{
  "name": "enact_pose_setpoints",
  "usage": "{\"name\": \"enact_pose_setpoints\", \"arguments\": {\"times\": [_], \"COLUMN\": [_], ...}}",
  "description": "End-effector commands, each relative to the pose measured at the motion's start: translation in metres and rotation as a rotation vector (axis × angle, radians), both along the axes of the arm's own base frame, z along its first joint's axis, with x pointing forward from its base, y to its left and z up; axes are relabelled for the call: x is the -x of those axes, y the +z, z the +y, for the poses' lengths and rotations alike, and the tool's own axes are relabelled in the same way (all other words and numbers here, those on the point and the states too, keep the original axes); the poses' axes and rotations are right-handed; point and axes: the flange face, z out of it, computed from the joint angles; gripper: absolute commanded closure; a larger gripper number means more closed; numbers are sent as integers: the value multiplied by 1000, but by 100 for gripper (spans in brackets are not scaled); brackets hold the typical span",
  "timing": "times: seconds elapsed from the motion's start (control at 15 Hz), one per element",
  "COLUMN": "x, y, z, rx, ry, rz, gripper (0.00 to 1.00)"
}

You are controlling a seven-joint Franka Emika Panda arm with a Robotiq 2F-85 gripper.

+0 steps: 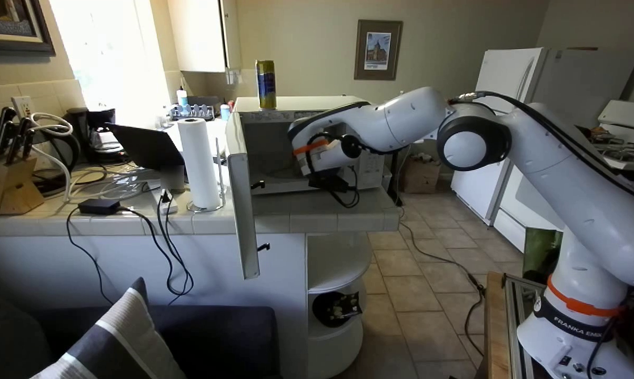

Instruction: Rotate the microwave plate

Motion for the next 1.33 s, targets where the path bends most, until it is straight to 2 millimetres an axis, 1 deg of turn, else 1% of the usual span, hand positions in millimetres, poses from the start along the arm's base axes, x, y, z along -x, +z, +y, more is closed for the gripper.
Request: {"name": "enact_pose_setpoints", "arguments": {"times": [0.0, 0.47, 0.8, 1.27], "x": [0, -7, -14, -23], "y": [-6, 3, 10, 21], "z": [9, 31, 39, 56], "rx": [-30, -100, -152, -201], "ry": [6, 61, 79, 101], "rz": [43, 45, 6, -48], "gripper": [100, 100, 100, 100]}}
